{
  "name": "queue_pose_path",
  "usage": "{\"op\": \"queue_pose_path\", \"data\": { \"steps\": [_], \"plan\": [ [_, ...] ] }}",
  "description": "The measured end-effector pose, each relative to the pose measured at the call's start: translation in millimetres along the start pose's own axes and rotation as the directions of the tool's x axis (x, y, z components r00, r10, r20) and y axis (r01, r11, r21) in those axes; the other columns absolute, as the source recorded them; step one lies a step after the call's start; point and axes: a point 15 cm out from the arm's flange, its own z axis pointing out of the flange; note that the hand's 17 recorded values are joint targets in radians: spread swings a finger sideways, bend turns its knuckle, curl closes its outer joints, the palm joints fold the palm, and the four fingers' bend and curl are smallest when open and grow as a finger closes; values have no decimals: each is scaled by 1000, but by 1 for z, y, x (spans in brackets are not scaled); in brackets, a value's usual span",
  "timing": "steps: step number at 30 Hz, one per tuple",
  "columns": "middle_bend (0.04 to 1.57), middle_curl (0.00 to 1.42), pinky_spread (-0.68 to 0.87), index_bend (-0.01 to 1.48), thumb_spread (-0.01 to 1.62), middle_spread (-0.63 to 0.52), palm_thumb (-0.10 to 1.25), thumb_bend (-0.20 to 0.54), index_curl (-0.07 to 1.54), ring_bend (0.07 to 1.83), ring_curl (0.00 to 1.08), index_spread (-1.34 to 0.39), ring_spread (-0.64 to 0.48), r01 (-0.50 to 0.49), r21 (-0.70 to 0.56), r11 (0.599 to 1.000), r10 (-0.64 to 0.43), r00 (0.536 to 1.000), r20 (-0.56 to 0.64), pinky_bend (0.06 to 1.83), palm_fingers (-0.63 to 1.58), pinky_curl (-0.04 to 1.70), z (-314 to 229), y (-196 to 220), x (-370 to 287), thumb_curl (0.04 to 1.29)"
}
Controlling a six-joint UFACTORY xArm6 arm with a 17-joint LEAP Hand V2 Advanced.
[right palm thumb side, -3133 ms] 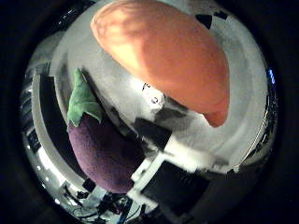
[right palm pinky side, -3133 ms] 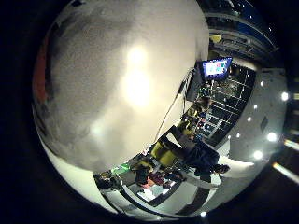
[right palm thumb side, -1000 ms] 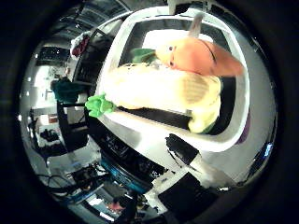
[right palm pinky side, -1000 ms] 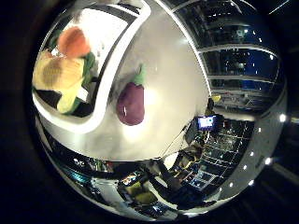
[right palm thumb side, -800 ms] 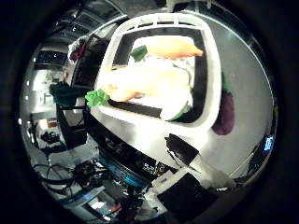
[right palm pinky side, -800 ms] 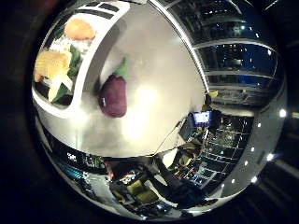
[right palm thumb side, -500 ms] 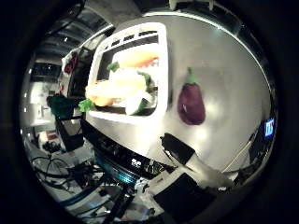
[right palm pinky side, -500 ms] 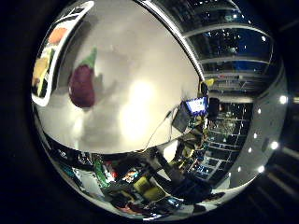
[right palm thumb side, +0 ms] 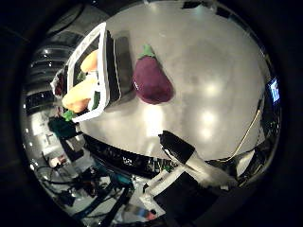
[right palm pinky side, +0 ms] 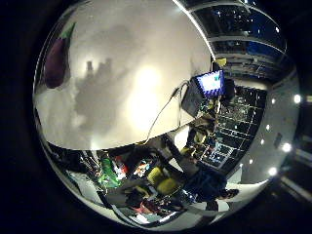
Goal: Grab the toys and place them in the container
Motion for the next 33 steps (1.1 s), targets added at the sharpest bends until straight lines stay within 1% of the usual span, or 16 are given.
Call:
{"op": "queue_pose_path", "data": {
  "steps": [8, 15, 20, 22, 27, 33],
  "plan": [
    [234, 327, 439, 165, 1031, 121, 595, -30, 274, 383, 241, -207, 206, -10, -28, 1000, 11, 999, 30, 512, 141, 271, 19, 2, -12, 306],
    [192, 316, 440, 172, 1026, 182, 477, -34, 298, 351, 233, -156, 225, -30, -82, 996, 36, 997, 64, 481, 169, 265, 49, 1, -29, 287],
    [191, 310, 446, 169, 1008, 194, 412, -33, 304, 343, 233, -140, 238, -54, -120, 991, 63, 996, 69, 473, 173, 265, 71, 1, -38, 279],
    [192, 308, 450, 169, 995, 195, 387, -34, 306, 336, 232, -133, 240, -49, -135, 990, 59, 996, 70, 473, 173, 266, 78, 0, -45, 278],
    [188, 304, 453, 173, 982, 203, 367, -31, 311, 330, 232, -128, 242, -44, -163, 986, 56, 996, 70, 468, 176, 266, 92, -1, -61, 279],
    [191, 299, 456, 198, 975, 206, 362, -29, 333, 299, 225, -127, 243, -37, -144, 989, 47, 997, 68, 444, 208, 261, 101, -11, -80, 285]
  ]
}}
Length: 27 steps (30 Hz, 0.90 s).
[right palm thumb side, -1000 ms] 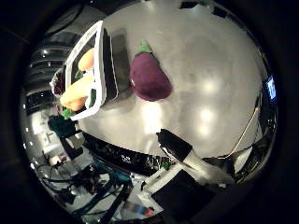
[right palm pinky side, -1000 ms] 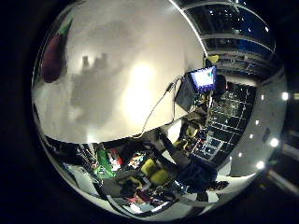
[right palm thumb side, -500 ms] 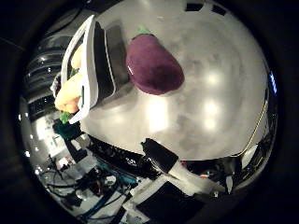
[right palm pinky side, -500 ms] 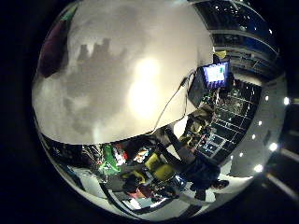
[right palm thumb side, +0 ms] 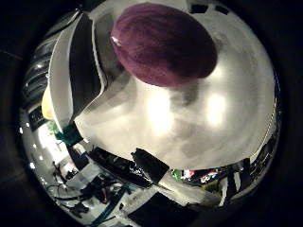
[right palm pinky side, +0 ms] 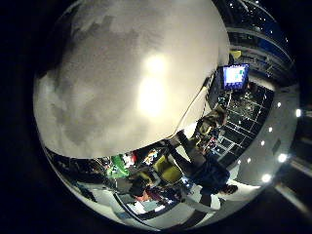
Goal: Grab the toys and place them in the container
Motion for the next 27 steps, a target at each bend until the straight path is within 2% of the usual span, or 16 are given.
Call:
{"op": "queue_pose_path", "data": {
  "steps": [3, 8, 9, 10, 11, 12, 13, 15, 18, 22, 27],
  "plan": [
    [193, 299, 459, 227, 975, 189, 369, -24, 353, 272, 218, -137, 244, 4, 13, 1000, -4, 1000, -1, 412, 259, 251, 3, -6, -8, 288],
    [257, 330, 434, 401, 992, 39, 497, -3, 418, 213, 196, -251, 199, -3, 108, 994, 2, 1000, 7, 285, 502, 210, -1, -29, -15, 308],
    [399, 381, 348, 461, 996, -80, 605, 21, 442, 301, 208, -324, 61, -5, 141, 990, 4, 1000, 10, 197, 774, 170, -5, -37, -16, 324],
    [446, 408, 253, 439, 993, -148, 661, 21, 456, 415, 243, -359, -52, -6, 182, 983, 4, 1000, 14, 182, 859, 153, -9, -46, -17, 332],
    [492, 432, 123, 387, 990, -197, 710, 25, 450, 516, 269, -391, -144, -6, 219, 976, 2, 1000, 17, 257, 1028, 162, -15, -54, -18, 339],
    [554, 477, -124, 333, 986, -256, 791, 34, 467, 697, 347, -419, -255, -3, 256, 967, -1, 1000, 19, 455, 1243, 217, -21, -61, -21, 352],
    [600, 500, -192, 328, 984, -268, 827, 40, 479, 767, 380, -429, -278, -1, 285, 958, -5, 1000, 21, 536, 1302, 245, -25, -66, -23, 357],
    [712, 567, -338, 416, 987, -292, 923, 49, 535, 887, 446, -446, -318, -3, 316, 949, -5, 1000, 25, 764, 1316, 340, -29, -64, -24, 372],
    [831, 641, -404, 535, 981, -294, 993, 26, 620, 1003, 504, -444, -322, -14, 379, 925, 1, 999, 33, 957, 1224, 438, -39, -62, -19, 388],
    [917, 708, -412, 610, 972, -284, 1040, -13, 703, 1093, 552, -424, -307, -31, 436, 900, 22, 999, 26, 1068, 1132, 523, -68, -60, 0, 406],
    [942, 750, -402, 635, 965, -273, 1054, -17, 766, 1139, 576, -406, -289, -49, 461, 886, 52, 999, 6, 1101, 1086, 579, -107, -44, 29, 423]
  ]
}}
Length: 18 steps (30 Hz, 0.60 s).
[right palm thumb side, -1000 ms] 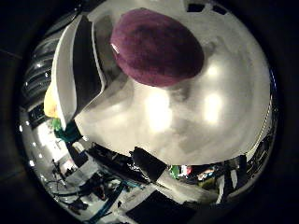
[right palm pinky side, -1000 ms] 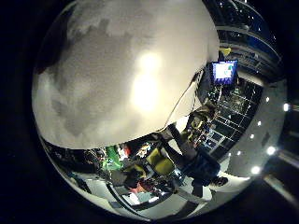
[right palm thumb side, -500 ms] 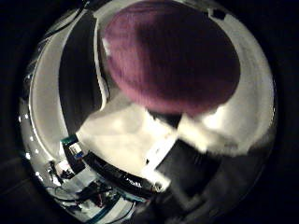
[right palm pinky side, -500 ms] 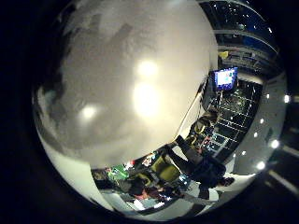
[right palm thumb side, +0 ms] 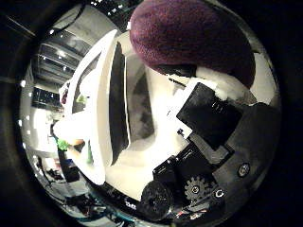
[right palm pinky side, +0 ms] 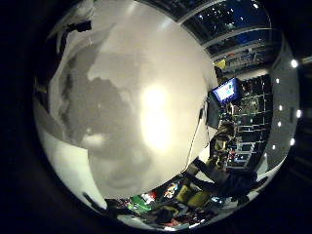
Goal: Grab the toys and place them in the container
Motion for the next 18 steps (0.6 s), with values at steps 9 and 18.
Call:
{"op": "queue_pose_path", "data": {
  "steps": [9, 18],
  "plan": [
    [934, 789, -402, 616, 963, -269, 1059, -18, 832, 1146, 584, -405, -283, 27, -8, 1000, -28, 999, -28, 1093, 1077, 640, -83, 10, 11, 439],
    [922, 815, -409, 590, 963, -275, 1057, -18, 870, 1146, 584, -402, -282, 174, -57, 983, -171, 983, 59, 1073, 1079, 673, -167, 9, -76, 445]
  ]
}}
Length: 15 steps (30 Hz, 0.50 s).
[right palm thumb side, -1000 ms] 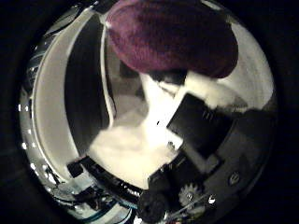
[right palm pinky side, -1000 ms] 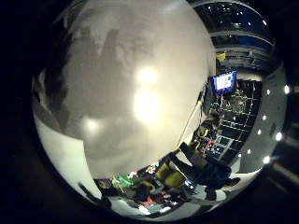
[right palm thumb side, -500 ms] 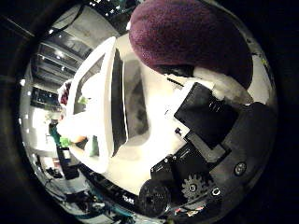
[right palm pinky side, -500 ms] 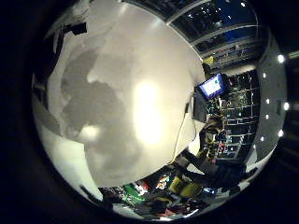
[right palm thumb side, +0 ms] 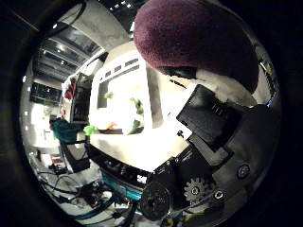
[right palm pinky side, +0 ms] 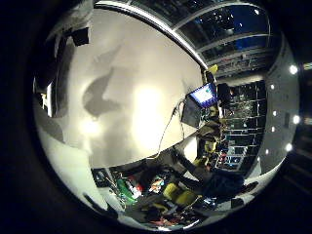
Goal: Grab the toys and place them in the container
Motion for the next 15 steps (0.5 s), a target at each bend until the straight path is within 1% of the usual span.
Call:
{"op": "queue_pose_path", "data": {
  "steps": [6, 9, 11, 12, 13, 14, 15],
  "plan": [
    [913, 824, -413, 579, 963, -277, 1057, -18, 885, 1145, 584, -403, -282, 113, -8, 994, -113, 993, 44, 1063, 1081, 686, -9, 4, -94, 446],
    [906, 827, -422, 573, 969, -277, 1047, -21, 892, 1138, 582, -405, -286, 168, -37, 985, -166, 984, 57, 1055, 1083, 688, 4, 10, -146, 445],
    [892, 820, -443, 536, 977, -280, 1021, -27, 885, 1117, 573, -409, -297, 187, -61, 980, -184, 981, 60, 1034, 1046, 679, 15, 11, -168, 441],
    [842, 803, -480, 384, 985, -282, 976, -39, 854, 1122, 578, -419, -301, 197, -69, 978, -193, 979, 60, 1022, 818, 679, 19, 11, -175, 432],
    [795, 787, -483, 293, 997, -278, 950, -37, 831, 1109, 580, -434, -301, 208, -82, 975, -203, 977, 60, 998, 597, 679, 24, 13, -182, 425],
    [758, 765, -456, 250, 1003, -271, 927, -33, 783, 1065, 564, -468, -292, 221, -93, 971, -216, 975, 60, 968, 494, 671, 29, 16, -189, 418],
    [698, 731, -347, 287, 1012, -248, 910, -29, 746, 948, 524, -497, -249, 229, -102, 968, -224, 973, 60, 856, 296, 648, 33, 18, -194, 413]
  ]
}}
